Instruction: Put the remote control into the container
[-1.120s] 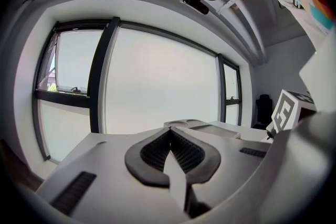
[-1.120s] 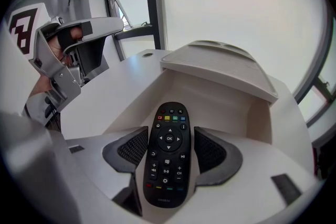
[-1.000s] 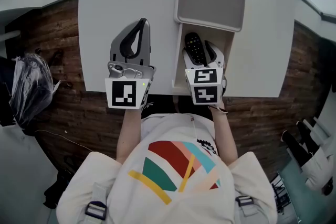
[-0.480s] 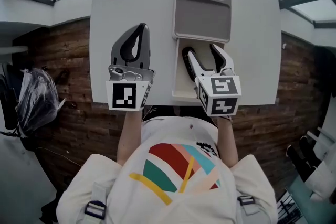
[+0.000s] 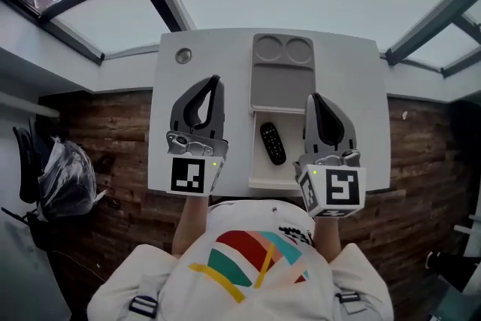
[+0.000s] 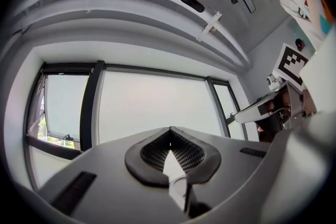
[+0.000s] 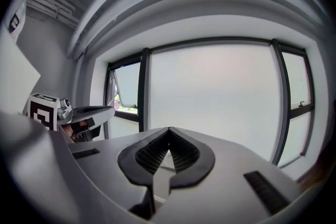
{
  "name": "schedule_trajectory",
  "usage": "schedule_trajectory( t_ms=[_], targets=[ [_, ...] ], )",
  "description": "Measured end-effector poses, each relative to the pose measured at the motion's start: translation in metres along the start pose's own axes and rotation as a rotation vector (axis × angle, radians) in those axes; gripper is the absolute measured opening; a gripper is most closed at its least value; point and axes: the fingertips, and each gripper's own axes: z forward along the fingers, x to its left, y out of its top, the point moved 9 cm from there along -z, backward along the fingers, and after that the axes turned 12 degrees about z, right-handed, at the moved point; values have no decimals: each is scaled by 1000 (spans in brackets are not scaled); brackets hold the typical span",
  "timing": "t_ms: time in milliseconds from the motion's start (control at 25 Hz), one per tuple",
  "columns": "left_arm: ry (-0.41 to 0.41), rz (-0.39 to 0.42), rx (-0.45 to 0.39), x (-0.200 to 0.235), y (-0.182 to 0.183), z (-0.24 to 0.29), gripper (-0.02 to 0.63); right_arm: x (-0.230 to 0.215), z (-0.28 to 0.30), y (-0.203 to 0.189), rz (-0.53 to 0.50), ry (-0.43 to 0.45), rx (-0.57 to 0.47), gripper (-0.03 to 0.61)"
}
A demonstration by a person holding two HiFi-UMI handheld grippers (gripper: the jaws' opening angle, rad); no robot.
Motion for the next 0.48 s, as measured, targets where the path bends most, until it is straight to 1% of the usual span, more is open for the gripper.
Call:
schedule_trajectory(
  t_ms=[160,320,480],
  targets=[
    [20,35,-61,8,28,-2,8,-1,-10,11,-16,6,-56,2],
    [29,79,-72,6,43,-8,8,6,-18,15,-19,55,-87,2],
    [37,96,-91,4,52,-11,8,10,-22,23,-51,60,-133,2]
  ],
)
